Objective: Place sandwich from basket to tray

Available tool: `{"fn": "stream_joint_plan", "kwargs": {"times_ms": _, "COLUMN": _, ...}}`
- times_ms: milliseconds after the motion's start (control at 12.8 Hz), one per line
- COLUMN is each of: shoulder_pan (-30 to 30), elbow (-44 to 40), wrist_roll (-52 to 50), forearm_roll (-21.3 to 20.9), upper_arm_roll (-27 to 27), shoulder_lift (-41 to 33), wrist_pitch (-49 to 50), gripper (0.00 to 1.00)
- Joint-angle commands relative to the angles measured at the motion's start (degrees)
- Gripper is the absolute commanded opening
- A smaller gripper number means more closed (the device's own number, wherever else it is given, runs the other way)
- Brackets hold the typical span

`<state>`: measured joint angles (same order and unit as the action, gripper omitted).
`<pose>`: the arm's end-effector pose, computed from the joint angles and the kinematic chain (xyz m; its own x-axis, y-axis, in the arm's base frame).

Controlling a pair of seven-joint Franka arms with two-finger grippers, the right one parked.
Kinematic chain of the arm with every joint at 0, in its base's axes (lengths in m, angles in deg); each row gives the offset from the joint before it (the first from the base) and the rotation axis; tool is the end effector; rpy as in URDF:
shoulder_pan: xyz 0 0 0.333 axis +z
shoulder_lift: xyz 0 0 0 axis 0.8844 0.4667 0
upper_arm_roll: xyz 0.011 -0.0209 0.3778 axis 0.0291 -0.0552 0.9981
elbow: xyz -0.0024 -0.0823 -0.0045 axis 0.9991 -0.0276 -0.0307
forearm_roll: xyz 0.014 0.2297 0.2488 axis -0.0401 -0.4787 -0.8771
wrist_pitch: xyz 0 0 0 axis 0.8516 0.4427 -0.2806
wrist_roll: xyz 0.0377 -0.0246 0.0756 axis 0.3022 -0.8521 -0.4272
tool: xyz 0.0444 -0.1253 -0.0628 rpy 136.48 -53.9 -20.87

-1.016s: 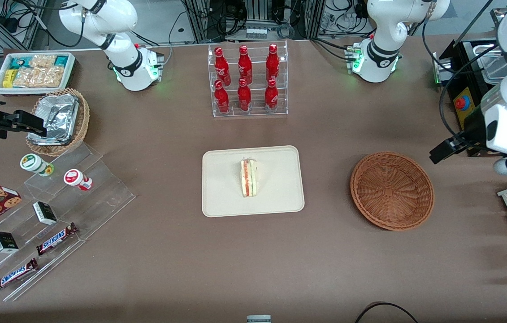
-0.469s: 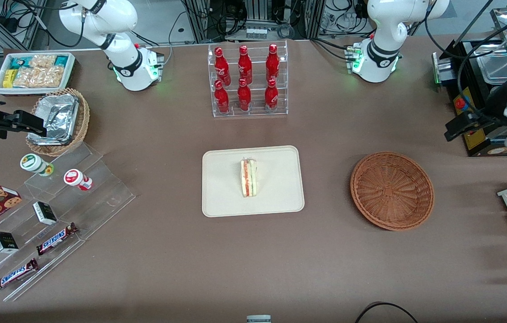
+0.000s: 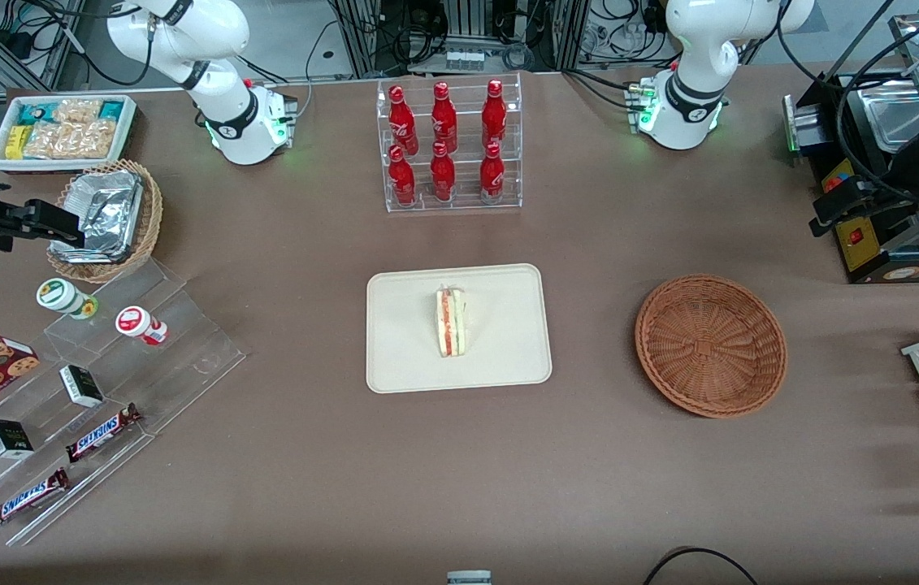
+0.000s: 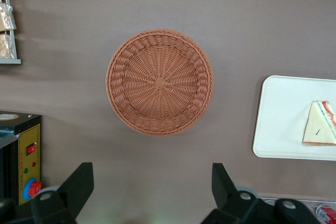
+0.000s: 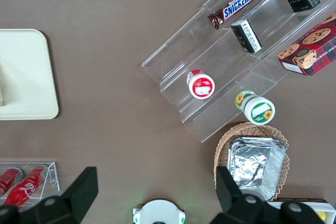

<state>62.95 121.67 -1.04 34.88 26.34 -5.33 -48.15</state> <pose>0.4830 -0.0277 0.6594 0.9921 0.1246 -0.0146 0.1252 -0.9911 0.0454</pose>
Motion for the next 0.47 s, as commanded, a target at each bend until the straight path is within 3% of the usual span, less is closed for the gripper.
{"fn": "stream_joint_plan", "kwargs": {"times_ms": 0, "shoulder_pan": 0.28, "elbow": -3.93, "wrist_roll": 0.83, "forearm_roll": -0.08, "upper_arm_roll": -0.40, "shoulder_lift": 2.27, "wrist_pitch": 0.57, "gripper": 1.00}}
{"fn": "stream_joint_plan", "kwargs": {"times_ms": 234, "shoulder_pan": -0.16, "elbow": -3.85, "wrist_roll": 0.74, "forearm_roll": -4.55, "upper_arm_roll": -0.66, "shoulder_lift": 2.54, "wrist_pitch": 0.75, "gripper": 1.00}}
{"fn": "stream_joint_plan", "kwargs": {"times_ms": 391, "shoulder_pan": -0.25, "elbow": -3.94, "wrist_roll": 0.92, "forearm_roll": -4.39, "upper_arm_roll": -0.58, "shoulder_lift": 2.46, "wrist_pitch": 0.75, "gripper": 1.00}}
